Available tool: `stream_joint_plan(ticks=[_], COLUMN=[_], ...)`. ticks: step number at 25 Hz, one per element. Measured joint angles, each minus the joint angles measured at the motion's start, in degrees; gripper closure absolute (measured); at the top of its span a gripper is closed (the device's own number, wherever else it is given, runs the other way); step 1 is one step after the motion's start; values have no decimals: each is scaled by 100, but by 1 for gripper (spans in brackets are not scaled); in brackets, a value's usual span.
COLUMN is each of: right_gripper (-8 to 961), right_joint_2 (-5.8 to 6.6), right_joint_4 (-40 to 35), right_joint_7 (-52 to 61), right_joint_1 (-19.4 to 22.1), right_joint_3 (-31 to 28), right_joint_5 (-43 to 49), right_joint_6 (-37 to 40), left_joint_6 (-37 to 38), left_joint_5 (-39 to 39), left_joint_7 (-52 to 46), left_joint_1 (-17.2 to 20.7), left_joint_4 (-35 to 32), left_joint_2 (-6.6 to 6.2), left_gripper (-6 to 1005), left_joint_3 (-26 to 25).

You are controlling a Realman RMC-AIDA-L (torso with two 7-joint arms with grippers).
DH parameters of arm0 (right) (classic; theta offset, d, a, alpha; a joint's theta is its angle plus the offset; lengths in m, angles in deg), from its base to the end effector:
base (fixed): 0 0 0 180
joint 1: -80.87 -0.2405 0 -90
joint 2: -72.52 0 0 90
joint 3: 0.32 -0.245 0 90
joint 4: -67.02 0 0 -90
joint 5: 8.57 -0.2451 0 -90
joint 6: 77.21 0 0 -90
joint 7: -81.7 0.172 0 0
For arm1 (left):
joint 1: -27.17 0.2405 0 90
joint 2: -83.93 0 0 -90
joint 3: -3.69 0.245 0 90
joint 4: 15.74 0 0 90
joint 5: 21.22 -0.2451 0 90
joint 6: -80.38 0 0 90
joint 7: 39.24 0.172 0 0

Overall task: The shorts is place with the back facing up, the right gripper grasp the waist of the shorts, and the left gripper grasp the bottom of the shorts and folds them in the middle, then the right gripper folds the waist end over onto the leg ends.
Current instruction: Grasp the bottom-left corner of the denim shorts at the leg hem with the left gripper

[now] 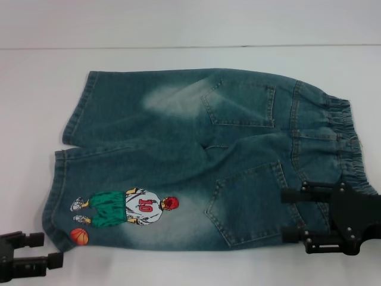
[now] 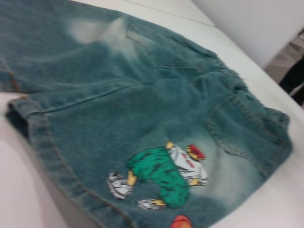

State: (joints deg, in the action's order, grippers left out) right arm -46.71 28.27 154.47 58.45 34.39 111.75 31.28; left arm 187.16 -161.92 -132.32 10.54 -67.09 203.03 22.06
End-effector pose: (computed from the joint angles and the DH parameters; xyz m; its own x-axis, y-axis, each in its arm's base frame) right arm 0.2872 0.2776 -0.0074 0.7682 -0.3503 -0.5358 -0.3831 -0.9222 0.0536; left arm -0.3727 0.2387 0.0454 0.5557 0.7498 0.3592 0.8153 -0.5760 -0.0591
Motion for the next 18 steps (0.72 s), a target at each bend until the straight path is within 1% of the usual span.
stream_joint_plan(ticks=[4, 6, 14, 18], right_gripper=[163, 163, 163, 163], right_joint_2=[-1, 3, 10, 14], right_joint_4=[0, 0, 0, 0], right_joint_7=[0, 0, 0, 0], right_joint_1=[0, 19, 39, 50], right_joint_3=[0, 0, -8, -19], right_joint_5=[-5, -8, -18, -27], right_joint_6=[0, 1, 7, 10], left_joint_6=[-330, -377, -454, -548], left_joint_5=[-10, -18, -16, -21], left_joint_7=[-29, -72, -130, -336], left_joint_1=[-7, -17, -47, -47], left_joint_4=[30, 30, 30, 29], left_joint_2=[60, 74, 85, 85], left_gripper=[66, 68, 76, 80], left_joint_3=[6, 12, 10, 9])
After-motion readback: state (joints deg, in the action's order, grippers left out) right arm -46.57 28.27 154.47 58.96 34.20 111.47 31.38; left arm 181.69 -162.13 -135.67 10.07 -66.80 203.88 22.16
